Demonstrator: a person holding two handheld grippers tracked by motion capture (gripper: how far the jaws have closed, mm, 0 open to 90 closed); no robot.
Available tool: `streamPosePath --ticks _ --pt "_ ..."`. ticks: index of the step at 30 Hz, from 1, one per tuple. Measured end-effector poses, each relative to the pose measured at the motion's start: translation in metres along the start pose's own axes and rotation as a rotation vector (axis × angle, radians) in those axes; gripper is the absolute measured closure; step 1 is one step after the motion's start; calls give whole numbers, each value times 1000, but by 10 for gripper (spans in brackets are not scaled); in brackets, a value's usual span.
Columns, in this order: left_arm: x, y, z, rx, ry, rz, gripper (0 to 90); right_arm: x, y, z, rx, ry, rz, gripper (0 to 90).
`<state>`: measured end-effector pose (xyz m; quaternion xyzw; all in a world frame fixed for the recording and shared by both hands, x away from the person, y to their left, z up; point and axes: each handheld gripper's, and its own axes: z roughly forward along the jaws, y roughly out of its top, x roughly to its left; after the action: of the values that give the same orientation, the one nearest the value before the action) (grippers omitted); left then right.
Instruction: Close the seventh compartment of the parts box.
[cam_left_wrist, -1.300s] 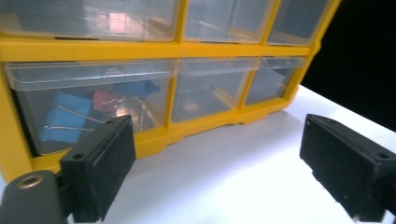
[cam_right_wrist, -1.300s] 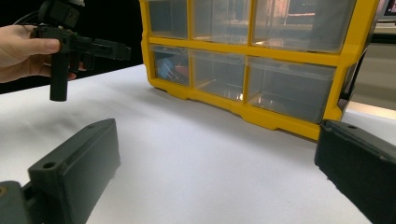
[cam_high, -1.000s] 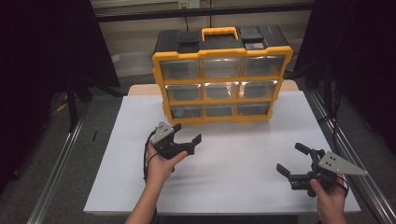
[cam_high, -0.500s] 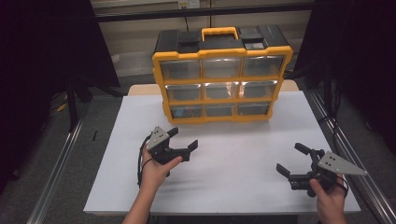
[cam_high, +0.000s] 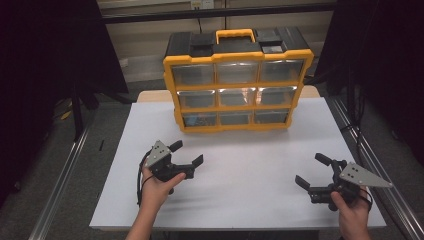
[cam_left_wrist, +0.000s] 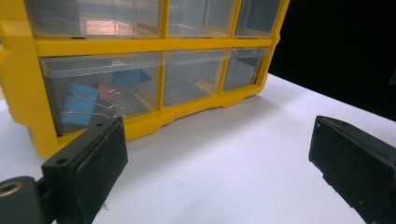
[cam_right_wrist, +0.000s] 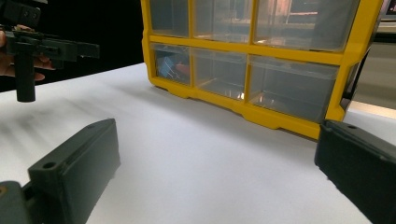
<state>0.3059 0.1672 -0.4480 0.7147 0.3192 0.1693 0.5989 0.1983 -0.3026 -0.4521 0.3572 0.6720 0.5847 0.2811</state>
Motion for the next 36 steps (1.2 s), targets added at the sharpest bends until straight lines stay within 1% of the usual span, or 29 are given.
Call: streamPosePath --ticks 1,2,3,4,5,6,7,8,9,10,12,14,16,18,19,20,21,22,23,24,25,26,27,28,29,31,34,35,36 --pt "-1 -1 -1 -11 1 -14 45 0 0 0 1 0 0 0" --pt "0 -1 -3 -4 2 3 45 0 0 0 1 0 0 0" --pt "-2 -2 -3 -12 31 -8 45 0 0 0 1 0 0 0" --pt "0 -2 -5 4 12 8 45 0 0 0 0 0 -1 0" --pt "-1 -2 -5 -11 26 -6 45 0 0 0 0 3 -1 0" --pt "-1 -2 -7 -10 16 -6 45 0 0 0 0 3 0 0" --pt "-2 -3 -8 -17 27 -11 45 0 0 0 0 2 0 0" --pt "0 -2 -10 -7 26 13 45 0 0 0 -1 2 -1 0" --pt "1 -2 -10 -16 -9 -3 45 0 0 0 0 2 -1 0" --pt "1 -3 -13 -5 19 16 45 0 0 0 0 2 1 0" --pt "1 -3 -15 -10 31 8 45 0 0 0 2 0 -1 0" --pt "3 -5 -18 -8 29 11 45 0 0 0 0 3 0 0" --pt "4 -6 -21 -18 4 0 45 0 0 0 -1 -2 -4 0" --pt "5 -6 -24 -12 11 10 45 0 0 -1 0 -4 2 0" --pt "4 -7 -25 -20 30 3 45 0 0 -1 -2 -6 4 0" --pt "7 -7 -27 -9 0 19 45 0 0 -1 -1 -6 5 0" --pt "6 -7 -28 -20 18 3 45 0 0 -1 -1 -7 3 0" --pt "5 -8 -30 -15 33 5 45 0 0 0 0 -4 1 0" --pt "7 -8 -32 -1 36 28 45 0 0 0 0 0 -2 0" --pt "7 -9 -32 -16 26 7 45 0 0 0 1 0 -2 0" --pt "8 -10 -34 -17 20 5 45 0 0 0 1 0 -1 0" --pt "8 -10 -35 -14 45 7 45 0 0 0 0 0 -2 0" --pt "10 -11 -37 -12 25 9 45 0 0 0 0 -1 -3 0" --pt "10 -12 -39 -24 24 -5 45 0 0 0 0 0 -1 0" --pt "11 -11 -41 -15 27 10 45 0 0 -1 1 -2 2 0" --pt "11 -12 -44 -27 26 2 45 0 0 -1 1 -1 2 0" --pt "14 -13 -51 -15 30 24 45 0 0 0 1 2 -1 0" --pt "12 -14 -51 -38 37 -10 45 0 0 0 1 2 -2 0" --pt "15 -15 -54 -20 34 19 45 0 0 0 1 0 0 0"
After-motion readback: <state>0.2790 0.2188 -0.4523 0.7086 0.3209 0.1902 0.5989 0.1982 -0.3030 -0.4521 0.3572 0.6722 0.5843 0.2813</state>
